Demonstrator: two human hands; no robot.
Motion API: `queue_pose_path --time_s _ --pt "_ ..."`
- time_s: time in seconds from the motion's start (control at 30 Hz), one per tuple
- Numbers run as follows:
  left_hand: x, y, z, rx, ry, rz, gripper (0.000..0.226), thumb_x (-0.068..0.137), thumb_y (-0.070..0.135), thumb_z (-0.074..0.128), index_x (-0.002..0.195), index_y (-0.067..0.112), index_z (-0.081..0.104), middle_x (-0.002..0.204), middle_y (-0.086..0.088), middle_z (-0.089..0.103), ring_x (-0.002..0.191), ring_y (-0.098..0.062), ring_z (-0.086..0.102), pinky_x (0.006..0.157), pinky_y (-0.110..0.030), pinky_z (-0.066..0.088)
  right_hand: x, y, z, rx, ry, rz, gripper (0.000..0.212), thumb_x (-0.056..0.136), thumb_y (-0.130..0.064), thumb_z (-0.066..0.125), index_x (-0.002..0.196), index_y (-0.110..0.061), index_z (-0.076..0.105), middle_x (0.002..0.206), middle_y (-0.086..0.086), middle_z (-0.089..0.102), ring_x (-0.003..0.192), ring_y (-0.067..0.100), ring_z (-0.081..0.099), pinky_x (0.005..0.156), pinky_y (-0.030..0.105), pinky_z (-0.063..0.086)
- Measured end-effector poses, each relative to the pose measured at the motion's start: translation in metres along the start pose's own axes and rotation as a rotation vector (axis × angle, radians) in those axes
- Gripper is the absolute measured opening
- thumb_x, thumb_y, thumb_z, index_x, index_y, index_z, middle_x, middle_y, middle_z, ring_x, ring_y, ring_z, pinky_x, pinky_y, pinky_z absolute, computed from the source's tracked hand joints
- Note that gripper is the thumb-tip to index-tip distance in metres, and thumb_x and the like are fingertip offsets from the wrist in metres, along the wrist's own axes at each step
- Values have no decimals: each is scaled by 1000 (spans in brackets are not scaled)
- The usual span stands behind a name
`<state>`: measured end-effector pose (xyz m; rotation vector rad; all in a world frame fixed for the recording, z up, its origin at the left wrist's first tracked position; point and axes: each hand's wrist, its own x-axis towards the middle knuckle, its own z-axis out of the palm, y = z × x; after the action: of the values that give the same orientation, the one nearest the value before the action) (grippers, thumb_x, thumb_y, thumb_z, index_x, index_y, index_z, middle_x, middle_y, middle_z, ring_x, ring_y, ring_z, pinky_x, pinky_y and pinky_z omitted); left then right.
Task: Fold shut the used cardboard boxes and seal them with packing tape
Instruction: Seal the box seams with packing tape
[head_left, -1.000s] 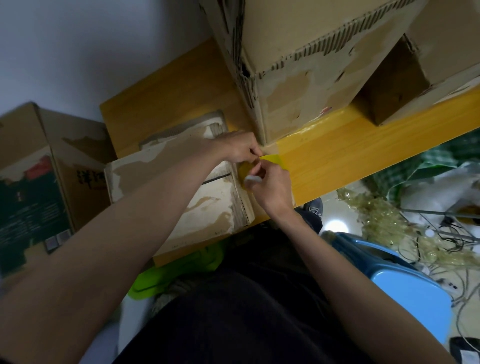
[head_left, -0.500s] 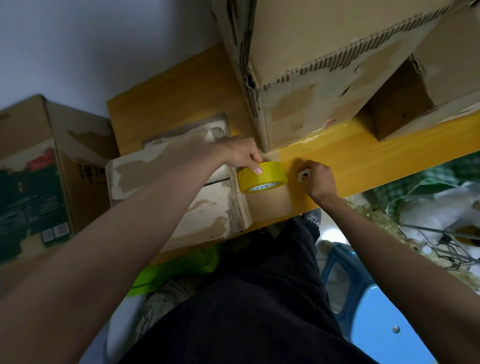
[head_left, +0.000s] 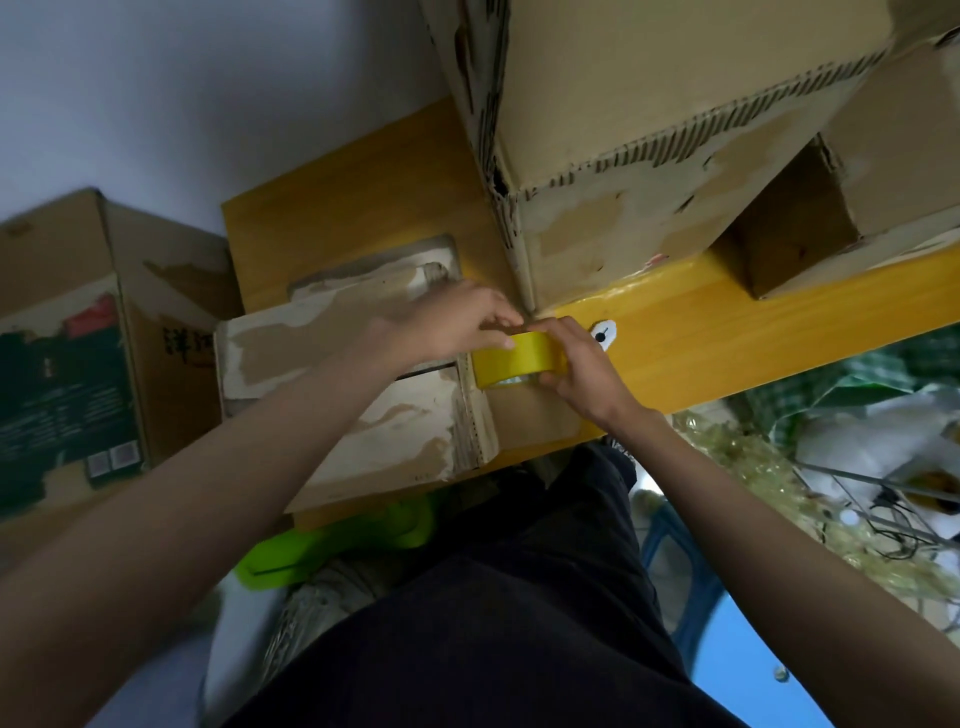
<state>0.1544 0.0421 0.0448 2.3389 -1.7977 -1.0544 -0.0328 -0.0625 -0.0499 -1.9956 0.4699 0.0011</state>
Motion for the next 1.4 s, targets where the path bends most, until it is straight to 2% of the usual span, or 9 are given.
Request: queue_pose_path --time_s 0.1,0.27,0.6,0.73,0.9,0.97,1.03,1.2,1.4 --pt "-41 -13 5 125 170 161 25 97 17 56 116 19 73 117 2 69 110 -17 61 93 -43 52 2 -2 -1 -53 -12 1 60 79 0 75 133 -18 56 127 5 53 119 27 52 95 34 41" --pt "-74 -23 20 417 134 386 37 84 10 69 120 17 71 126 -1 69 121 -22 60 108 -40 47 10 -12 -8 -123 -36 -1 58 79 -4 76 131 -21 56 131 5 53 120 32 50 95 42 45" --pt "-66 -25 18 449 138 532 38 78 6 78 115 12 74 116 -6 73 109 -23 69 103 -42 52 30 -23 -24 -285 -90 98 61 78 -1 68 133 -20 51 136 5 49 118 36 54 79 41 46" --pt "-61 -19 16 442 69 460 26 94 14 55 112 14 75 112 -4 74 106 -22 68 106 -40 48 17 -14 -34 -230 -57 168 61 76 -1 70 131 -18 51 132 5 52 118 34 53 80 37 43" --pt "-55 -2 21 346 51 241 55 93 35 25 94 15 76 102 -2 75 98 -15 66 118 -36 33 -19 -20 -38 -11 39 269 52 74 0 80 113 -7 46 100 13 58 87 33 54 60 36 34" --pt "-57 4 24 143 275 100 56 94 40 30 99 11 78 102 -4 75 100 -19 66 109 -32 39 -35 -31 -39 46 92 304 52 75 3 78 111 -6 42 105 17 59 88 36 54 60 37 36" --pt "-62 19 24 -173 471 -86 54 96 49 39 105 12 78 102 -3 72 99 -21 63 96 -32 45 -48 -44 -40 86 134 315 53 74 3 78 110 -5 40 97 8 56 82 30 50 53 24 34" --pt "-70 58 25 -538 521 -298 72 78 77 54 121 23 72 111 9 62 98 -7 61 86 -23 48 -67 -80 -35 70 183 287 53 71 -3 80 105 -9 39 89 8 50 69 21 43 50 24 29" --pt "-83 82 21 -654 744 -362 42 75 46 84 107 20 77 99 9 67 85 4 64 74 -3 44 -73 -114 -21 -28 243 280 57 71 -8 83 104 -14 37 81 -6 44 68 16 41 52 19 34"
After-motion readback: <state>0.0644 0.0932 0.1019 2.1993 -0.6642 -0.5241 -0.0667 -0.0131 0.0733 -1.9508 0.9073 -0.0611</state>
